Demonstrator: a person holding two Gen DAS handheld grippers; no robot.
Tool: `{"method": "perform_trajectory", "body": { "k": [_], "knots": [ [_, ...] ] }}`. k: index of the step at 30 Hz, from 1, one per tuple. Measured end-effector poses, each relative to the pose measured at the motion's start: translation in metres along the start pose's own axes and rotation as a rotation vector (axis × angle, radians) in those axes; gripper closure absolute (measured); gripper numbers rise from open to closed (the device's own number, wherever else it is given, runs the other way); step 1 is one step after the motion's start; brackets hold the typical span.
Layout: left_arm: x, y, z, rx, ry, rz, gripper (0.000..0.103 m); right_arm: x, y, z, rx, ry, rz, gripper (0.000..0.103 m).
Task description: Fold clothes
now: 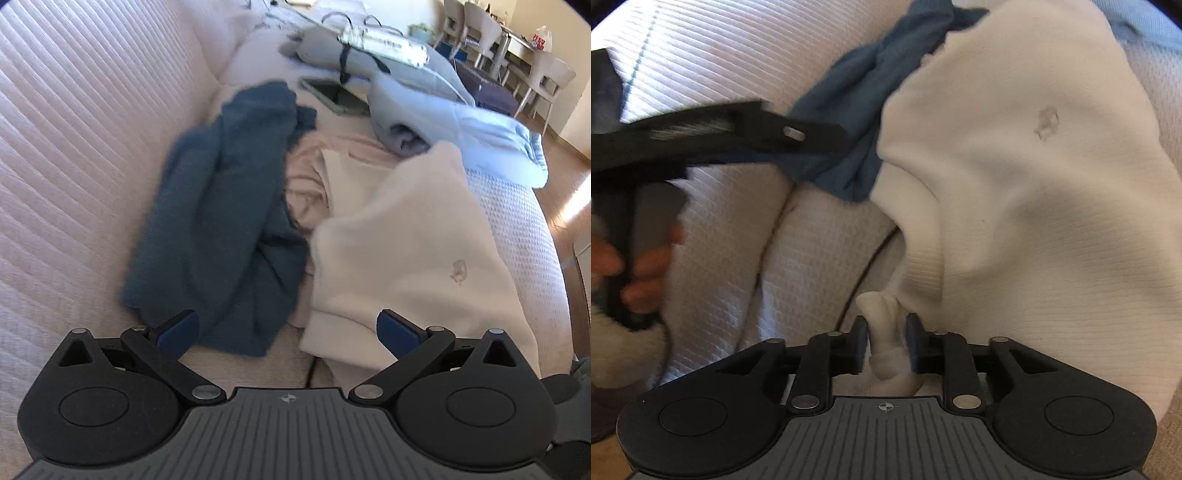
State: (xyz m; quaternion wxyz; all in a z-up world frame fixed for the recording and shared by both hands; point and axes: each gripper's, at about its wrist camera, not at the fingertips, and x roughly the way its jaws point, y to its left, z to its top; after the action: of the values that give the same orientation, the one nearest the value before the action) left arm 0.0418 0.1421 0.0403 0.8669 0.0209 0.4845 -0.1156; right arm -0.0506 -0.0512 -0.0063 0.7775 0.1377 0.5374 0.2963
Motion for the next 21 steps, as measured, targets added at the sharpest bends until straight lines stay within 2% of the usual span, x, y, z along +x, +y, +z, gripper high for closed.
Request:
{"method": "perform_trajectory", "body": {
  "k": [3,6,10,12,13,14,16,17,21],
  "knots": [
    [0.014,-0.005,-0.004,0.009,0.022,-0.013,0.000,-0.016,0.010,-0.003,-0.035,-0.047,-0.002,0.061],
    [0.028,-0.010,-0.006,0.034,0.033,0.001,0.000,-0.036,0.015,-0.008,-0.059,-0.102,-0.035,0.060],
    [0.039,-0.022,-0.007,0.084,-0.001,-0.030,0.004,-0.048,0.019,-0.010,-0.092,-0.133,-0.146,0.060],
    [0.038,-0.030,-0.007,0.110,-0.032,-0.052,0.024,-0.048,0.018,-0.012,-0.098,-0.112,-0.148,0.060],
    [0.039,-0.034,-0.007,0.121,-0.044,-0.057,0.051,-0.046,0.019,-0.013,-0.101,-0.107,-0.155,0.060],
    [0.042,-0.037,-0.006,0.123,-0.043,-0.044,0.066,-0.044,0.019,-0.013,-0.104,-0.104,-0.165,0.060],
    [0.045,-0.037,-0.001,0.115,-0.050,-0.006,0.078,-0.040,0.019,-0.008,-0.108,-0.095,-0.171,0.060],
    [0.044,-0.036,0.004,0.114,-0.058,-0.014,0.083,-0.035,0.019,-0.009,-0.108,-0.091,-0.170,0.060],
    [0.035,-0.035,0.026,0.146,-0.114,-0.056,0.088,-0.030,0.016,-0.012,-0.103,-0.084,-0.168,0.060]
  ]
}}
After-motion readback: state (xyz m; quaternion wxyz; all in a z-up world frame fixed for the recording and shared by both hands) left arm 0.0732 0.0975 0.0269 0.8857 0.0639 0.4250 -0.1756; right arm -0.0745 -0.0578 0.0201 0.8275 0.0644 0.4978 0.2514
